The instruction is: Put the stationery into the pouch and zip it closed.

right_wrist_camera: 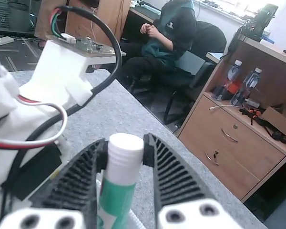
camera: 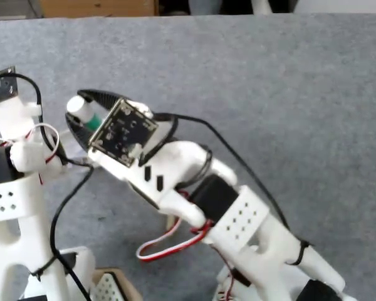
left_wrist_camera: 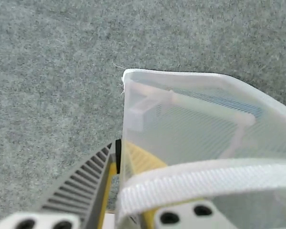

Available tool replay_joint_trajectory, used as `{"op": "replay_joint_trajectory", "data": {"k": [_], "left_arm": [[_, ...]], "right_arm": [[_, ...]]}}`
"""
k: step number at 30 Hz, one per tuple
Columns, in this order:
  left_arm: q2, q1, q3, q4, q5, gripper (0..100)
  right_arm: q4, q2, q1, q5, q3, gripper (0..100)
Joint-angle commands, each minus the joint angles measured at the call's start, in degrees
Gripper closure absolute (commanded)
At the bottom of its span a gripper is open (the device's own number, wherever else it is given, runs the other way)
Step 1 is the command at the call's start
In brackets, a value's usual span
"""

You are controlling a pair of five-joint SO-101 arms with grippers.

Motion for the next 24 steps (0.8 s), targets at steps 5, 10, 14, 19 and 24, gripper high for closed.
{"op": "replay_joint_trajectory", "data": {"k": [5, 10, 14, 19, 24], "left_arm": [[2.11, -1.1, 0.13, 0.0, 0.26, 97], [2.11, -1.1, 0.13, 0.0, 0.26, 97], [2.11, -1.1, 0.13, 0.0, 0.26, 97], [2.11, -1.1, 0.13, 0.0, 0.26, 97], [2.11, -1.1, 0.13, 0.0, 0.26, 97]], "right_arm": [[-0.88, -0.31, 3.16, 3.6, 0.31, 98.5], [-0.79, -0.4, 2.9, 12.22, 3.03, 98.3], [-0.79, -2.51, 2.55, 15.03, 5.23, 93.6], [-0.35, -4.97, 2.46, 15.3, 6.73, 78.6], [1.58, -5.49, 2.46, 15.38, 6.29, 78.3]]}}
